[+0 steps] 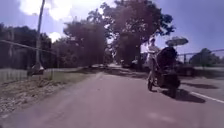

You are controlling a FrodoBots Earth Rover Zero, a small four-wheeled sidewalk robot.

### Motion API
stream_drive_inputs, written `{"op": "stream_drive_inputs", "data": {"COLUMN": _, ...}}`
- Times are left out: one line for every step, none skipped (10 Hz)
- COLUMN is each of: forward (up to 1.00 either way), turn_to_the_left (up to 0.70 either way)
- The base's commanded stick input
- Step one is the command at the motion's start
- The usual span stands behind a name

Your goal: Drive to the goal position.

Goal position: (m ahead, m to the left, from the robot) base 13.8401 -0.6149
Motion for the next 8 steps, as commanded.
{"op": "stream_drive_inputs", "data": {"forward": 0.70, "turn_to_the_left": 0.00}}
{"op": "stream_drive_inputs", "data": {"forward": 0.70, "turn_to_the_left": 0.00}}
{"op": "stream_drive_inputs", "data": {"forward": 0.70, "turn_to_the_left": 0.00}}
{"op": "stream_drive_inputs", "data": {"forward": 0.70, "turn_to_the_left": 0.00}}
{"op": "stream_drive_inputs", "data": {"forward": 0.70, "turn_to_the_left": 0.00}}
{"op": "stream_drive_inputs", "data": {"forward": 0.70, "turn_to_the_left": 0.00}}
{"op": "stream_drive_inputs", "data": {"forward": 0.70, "turn_to_the_left": 0.00}}
{"op": "stream_drive_inputs", "data": {"forward": 0.70, "turn_to_the_left": 0.00}}
